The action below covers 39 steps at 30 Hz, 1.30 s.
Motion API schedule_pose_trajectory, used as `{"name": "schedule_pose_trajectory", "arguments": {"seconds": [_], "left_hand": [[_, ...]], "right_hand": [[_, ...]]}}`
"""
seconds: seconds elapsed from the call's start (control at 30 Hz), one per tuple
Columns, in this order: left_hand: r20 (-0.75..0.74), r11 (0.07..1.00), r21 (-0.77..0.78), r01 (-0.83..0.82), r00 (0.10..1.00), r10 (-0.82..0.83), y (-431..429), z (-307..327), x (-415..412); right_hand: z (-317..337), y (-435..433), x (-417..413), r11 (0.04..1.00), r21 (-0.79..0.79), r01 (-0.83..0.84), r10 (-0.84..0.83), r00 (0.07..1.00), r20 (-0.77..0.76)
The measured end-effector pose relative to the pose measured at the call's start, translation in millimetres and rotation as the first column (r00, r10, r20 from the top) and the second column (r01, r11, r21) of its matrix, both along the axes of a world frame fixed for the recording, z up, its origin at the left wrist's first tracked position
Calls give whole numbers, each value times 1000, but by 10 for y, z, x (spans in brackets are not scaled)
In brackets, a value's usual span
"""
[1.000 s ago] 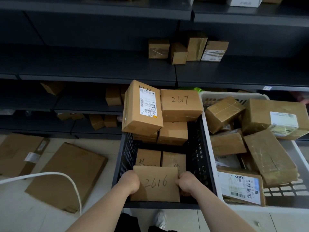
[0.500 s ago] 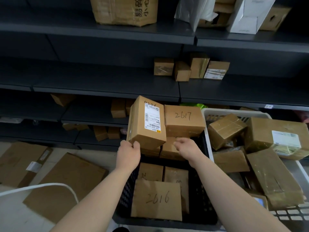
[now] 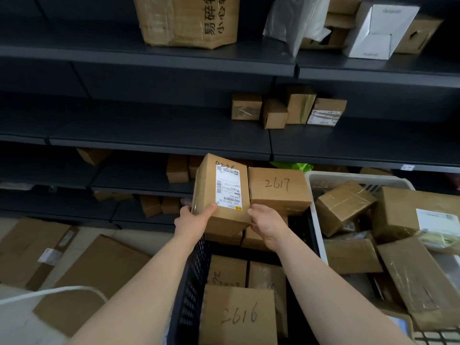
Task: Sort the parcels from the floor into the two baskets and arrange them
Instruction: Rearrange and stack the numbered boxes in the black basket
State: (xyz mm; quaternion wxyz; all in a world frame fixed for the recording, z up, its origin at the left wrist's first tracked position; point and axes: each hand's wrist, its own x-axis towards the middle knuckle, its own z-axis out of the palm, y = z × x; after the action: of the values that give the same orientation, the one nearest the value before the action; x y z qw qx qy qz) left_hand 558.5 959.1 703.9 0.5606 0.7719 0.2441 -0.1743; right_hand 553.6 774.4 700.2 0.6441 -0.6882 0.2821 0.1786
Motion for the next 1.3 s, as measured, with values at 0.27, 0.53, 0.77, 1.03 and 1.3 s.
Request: {"name": "schedule_pose_trajectory", "arguments": {"seconds": [0.27, 0.53, 0.77, 1.03, 1.3], "left_hand": [[56, 968, -213, -135, 987, 150, 194, 13, -67], [221, 934, -354, -51, 966, 136, 369, 313, -272], [307, 930, -367, 5, 944, 117, 452, 441, -402], [346, 954, -291, 73, 938, 34, 291, 545, -450], [75, 959, -271, 85, 995, -67, -5, 252, -454]], "right_hand": [[251, 73, -87, 996, 82, -32, 30, 999, 27], [345, -74, -168, 982, 172, 81, -108, 982, 154], [418, -439, -295, 979, 185, 84, -107, 987, 118], [369, -427, -529, 953, 299, 49, -79, 993, 89], [276, -849, -822, 938, 344, 38, -22, 998, -51]]}}
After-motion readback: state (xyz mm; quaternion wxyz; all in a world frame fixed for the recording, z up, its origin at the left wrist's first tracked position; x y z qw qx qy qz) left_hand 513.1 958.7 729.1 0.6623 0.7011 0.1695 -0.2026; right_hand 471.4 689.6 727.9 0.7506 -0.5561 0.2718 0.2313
